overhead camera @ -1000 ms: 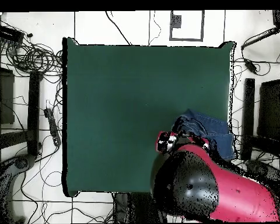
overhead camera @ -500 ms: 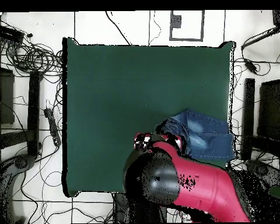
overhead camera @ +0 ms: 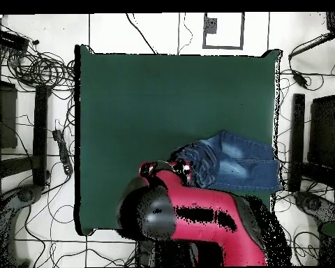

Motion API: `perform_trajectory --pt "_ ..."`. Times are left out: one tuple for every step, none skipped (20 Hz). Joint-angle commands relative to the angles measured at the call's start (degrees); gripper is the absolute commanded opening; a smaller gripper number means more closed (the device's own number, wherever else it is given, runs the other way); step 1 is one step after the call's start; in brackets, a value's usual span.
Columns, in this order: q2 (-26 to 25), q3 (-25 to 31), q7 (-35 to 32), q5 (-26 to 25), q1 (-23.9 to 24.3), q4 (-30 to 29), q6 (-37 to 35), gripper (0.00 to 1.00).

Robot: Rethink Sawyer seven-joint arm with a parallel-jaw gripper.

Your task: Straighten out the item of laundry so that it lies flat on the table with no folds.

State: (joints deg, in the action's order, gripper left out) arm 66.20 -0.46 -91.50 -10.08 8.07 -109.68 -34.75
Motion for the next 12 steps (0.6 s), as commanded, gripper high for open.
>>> perform_trajectory --pt "-3.58 -0.88 -14.71 -1.59 -6.29 -4.61 3.89 0.0" --pt "-3.88 -1.97 -16.62 -2.09 -8.17 -4.26 3.9 0.0" --pt "-4.07 -2.61 -17.39 -2.31 -9.24 -4.23 4.41 0.0" --pt "-4.33 -3.96 -19.38 -2.9 -11.45 -3.59 4.33 0.0" --pt "-4.55 -4.66 -20.09 -3.06 -12.58 -3.21 4.19 0.0" --pt "-4.89 -5.88 -21.67 -3.33 -14.69 -2.42 3.99 0.0" --pt "-5.26 -6.56 -22.15 -3.2 -15.71 -1.97 3.91 0.0" --pt "-5.7 -7.07 -22.5 -2.96 -16.85 -1.31 3.51 0.0" --pt "-6.14 -7.59 -22.85 -2.72 -17.99 -0.66 3.11 0.0" --pt "-6.83 -7.48 -23.34 -1.9 -18.95 -0.44 3.03 0.0" --pt "-7.14 -7.56 -23.2 -1.15 -19.29 -0.31 3.1 0.0" --pt "-7.97 -7.67 -23.82 -0.53 -20.42 0.19 3.14 0.0"
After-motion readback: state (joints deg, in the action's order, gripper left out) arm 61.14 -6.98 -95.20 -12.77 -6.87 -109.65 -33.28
